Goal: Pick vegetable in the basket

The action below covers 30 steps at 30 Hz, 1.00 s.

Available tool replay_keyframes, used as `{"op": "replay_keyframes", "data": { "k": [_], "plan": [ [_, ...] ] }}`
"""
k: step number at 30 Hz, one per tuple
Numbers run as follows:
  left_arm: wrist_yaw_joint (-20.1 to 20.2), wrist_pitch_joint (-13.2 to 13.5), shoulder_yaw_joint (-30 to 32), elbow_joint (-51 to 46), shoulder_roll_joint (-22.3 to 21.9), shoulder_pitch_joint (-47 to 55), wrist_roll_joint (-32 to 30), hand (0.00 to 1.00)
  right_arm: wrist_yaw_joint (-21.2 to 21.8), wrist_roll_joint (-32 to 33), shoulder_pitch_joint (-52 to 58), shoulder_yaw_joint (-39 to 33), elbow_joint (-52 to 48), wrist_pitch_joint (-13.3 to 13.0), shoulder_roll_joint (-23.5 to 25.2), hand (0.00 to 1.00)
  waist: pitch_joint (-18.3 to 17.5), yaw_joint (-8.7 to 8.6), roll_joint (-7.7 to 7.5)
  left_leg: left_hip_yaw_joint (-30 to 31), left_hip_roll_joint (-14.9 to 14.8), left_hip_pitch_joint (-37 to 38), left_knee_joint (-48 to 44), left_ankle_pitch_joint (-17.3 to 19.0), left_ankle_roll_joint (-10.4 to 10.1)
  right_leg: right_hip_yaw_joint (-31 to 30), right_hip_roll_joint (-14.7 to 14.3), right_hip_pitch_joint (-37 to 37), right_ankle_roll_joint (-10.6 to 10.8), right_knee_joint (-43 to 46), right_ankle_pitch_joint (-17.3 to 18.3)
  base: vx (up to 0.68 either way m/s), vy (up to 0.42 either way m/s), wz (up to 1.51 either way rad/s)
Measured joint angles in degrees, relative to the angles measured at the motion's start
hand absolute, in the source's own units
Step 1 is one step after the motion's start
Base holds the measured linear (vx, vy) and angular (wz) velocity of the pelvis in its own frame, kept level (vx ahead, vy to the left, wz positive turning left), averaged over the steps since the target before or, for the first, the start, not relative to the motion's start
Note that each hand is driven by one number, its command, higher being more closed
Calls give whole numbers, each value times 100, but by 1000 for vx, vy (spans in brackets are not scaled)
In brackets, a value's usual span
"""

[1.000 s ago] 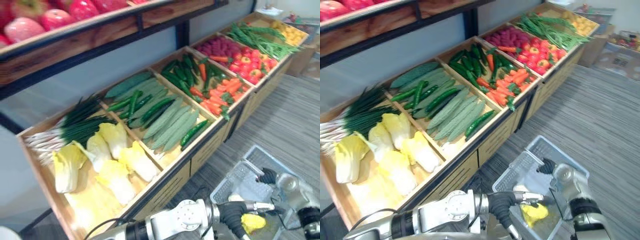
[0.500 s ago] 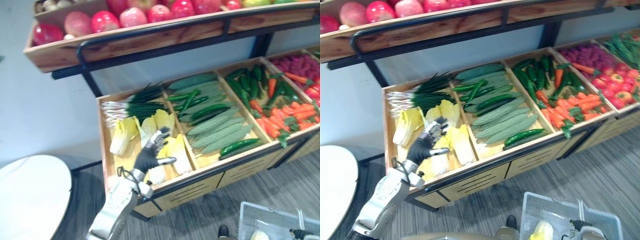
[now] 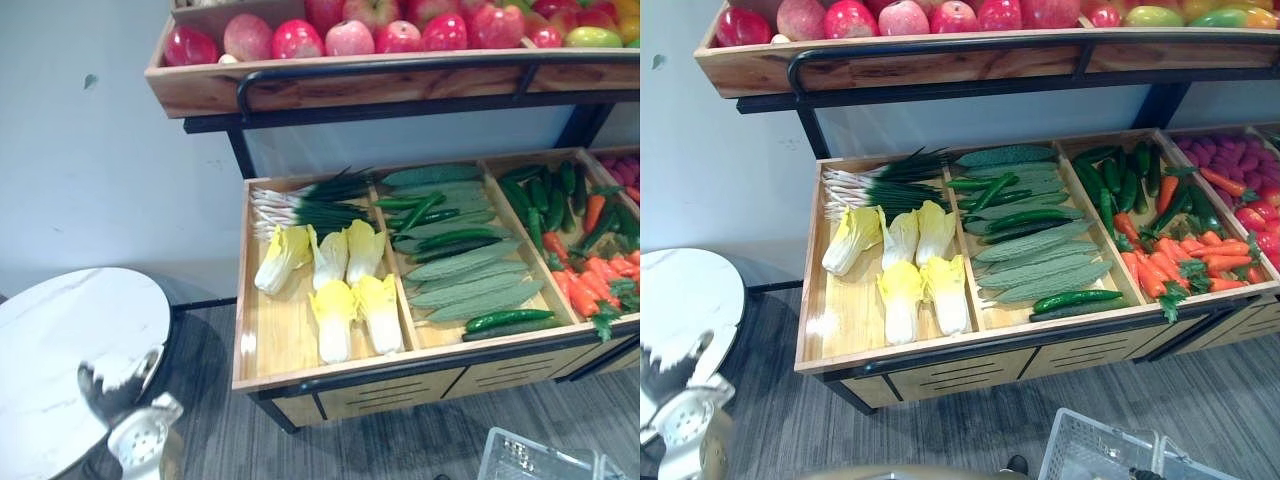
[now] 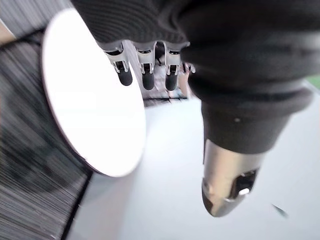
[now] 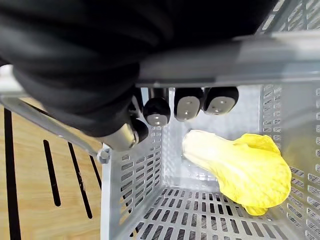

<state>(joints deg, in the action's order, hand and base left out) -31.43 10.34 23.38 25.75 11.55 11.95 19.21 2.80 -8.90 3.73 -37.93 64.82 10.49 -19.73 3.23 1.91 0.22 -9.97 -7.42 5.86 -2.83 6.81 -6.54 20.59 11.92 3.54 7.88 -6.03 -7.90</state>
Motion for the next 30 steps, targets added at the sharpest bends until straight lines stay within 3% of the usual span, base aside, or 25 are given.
{"op": "replay_keyframes", "data": {
  "k": [3,7,11,13,18,25,30],
  "plan": [
    [652,285,-175,932,-310,181,46,0,-15,-5,39,18,-115,-46,139,100,-1,-2,1,-9,4,143,83,1,-2,37,3,112,24,-3,-11,6,3,1],
    [1164,339,-50,1914,-353,121,218,0,-11,-13,38,22,-125,-128,194,100,-4,-17,11,-39,-8,156,87,2,-4,18,-5,108,25,-5,-11,-11,1,-3],
    [1418,32,678,3267,-359,-100,1122,0,-10,-150,45,-54,-71,-309,198,100,1,-27,59,-219,-30,342,179,0,-20,-167,-46,119,26,-10,-12,-32,2,-20],
    [1391,-83,812,3639,-400,-121,1154,0,-24,-243,45,-160,0,-416,213,100,-13,-62,79,-253,-30,347,177,4,-25,-205,-48,100,26,-13,-12,-36,4,-15],
    [1287,-346,839,3834,-491,-123,730,0,-110,-243,32,-94,171,-525,225,100,-3,-65,77,-334,-46,365,174,4,-33,-282,-72,68,29,-14,-15,-30,-2,-8],
    [1380,-349,500,3975,-489,-151,186,0,-261,-247,-27,249,315,-588,220,100,31,-147,98,-428,-43,433,177,19,-51,-406,-79,65,34,-13,-19,-19,5,-8],
    [1539,-347,-9,3981,-499,-95,-481,0,-401,-240,-84,250,282,-599,203,100,199,-144,196,-721,-231,312,-704,627,-36,-752,-135,-53,39,358,167,-10,13,-32]
  ]
}}
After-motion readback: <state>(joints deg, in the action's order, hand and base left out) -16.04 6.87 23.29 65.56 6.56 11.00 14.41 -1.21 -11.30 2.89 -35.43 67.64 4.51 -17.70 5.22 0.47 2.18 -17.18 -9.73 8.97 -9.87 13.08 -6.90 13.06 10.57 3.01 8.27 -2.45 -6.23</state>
